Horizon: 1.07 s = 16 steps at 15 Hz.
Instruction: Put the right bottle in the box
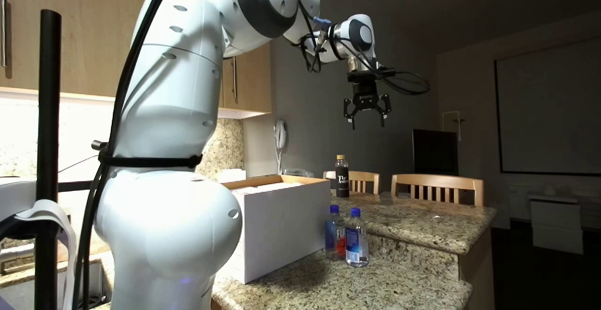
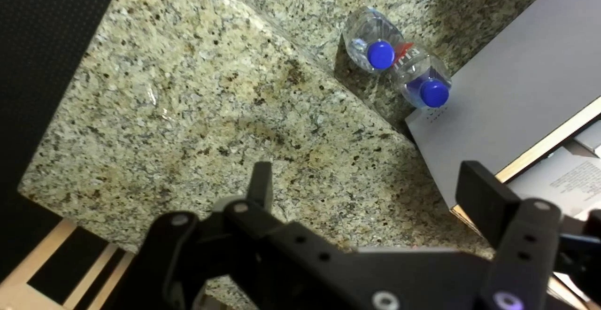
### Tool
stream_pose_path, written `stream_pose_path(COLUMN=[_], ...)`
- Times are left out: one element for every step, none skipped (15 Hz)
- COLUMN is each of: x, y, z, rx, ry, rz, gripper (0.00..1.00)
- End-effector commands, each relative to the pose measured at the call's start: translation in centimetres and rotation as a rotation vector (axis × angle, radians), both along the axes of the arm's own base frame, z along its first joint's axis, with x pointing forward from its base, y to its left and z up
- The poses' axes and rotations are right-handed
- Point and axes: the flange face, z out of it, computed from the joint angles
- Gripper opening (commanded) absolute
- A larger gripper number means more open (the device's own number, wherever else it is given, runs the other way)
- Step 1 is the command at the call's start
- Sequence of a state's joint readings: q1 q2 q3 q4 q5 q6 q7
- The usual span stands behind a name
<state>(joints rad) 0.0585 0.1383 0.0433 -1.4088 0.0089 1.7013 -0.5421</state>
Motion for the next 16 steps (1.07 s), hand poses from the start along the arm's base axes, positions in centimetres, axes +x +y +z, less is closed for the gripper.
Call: stream_pose_path(x=[1.4, 1.6, 1.9, 2.0, 2.0, 1.7, 1.7, 1.4, 1.1, 0.7, 0.4, 0.1, -0.2, -0.6, -0.9, -1.2], y=[1.6, 2.1, 2.5, 3.0, 3.6, 3.8, 4.2, 4.3, 4.5, 4.7, 4.8, 4.8, 4.9, 5.0, 5.0, 4.9], z=[-3.6, -4.7, -6.1, -7.4, -8.9, -9.7, -11.0, -12.1, -13.0, -13.9, -14.6, -15.4, -16.1, -16.9, -17.5, -18.1], rx=[0.050, 0.059, 0.048, 0.029, 0.020, 0.017, 0.009, 0.012, 0.014, 0.008, 0.004, 0.001, -0.001, 0.002, -0.002, -0.005], ry=[0.012, 0.021, 0.032, 0.041, 0.048, 0.057, 0.068, 0.086, 0.094, 0.098, 0.107, 0.104, 0.106, 0.105, 0.099, 0.092], rz=[0.105, 0.123, 0.137, 0.143, 0.141, 0.136, 0.115, 0.089, 0.070, 0.049, 0.033, 0.018, 0.002, -0.001, -0.011, -0.024], gripper=[1.00, 1.00, 1.00, 1.00, 1.00, 1.00, 1.00, 1.00, 1.00, 1.00, 1.00, 1.00, 1.00, 1.00, 1.00, 1.00])
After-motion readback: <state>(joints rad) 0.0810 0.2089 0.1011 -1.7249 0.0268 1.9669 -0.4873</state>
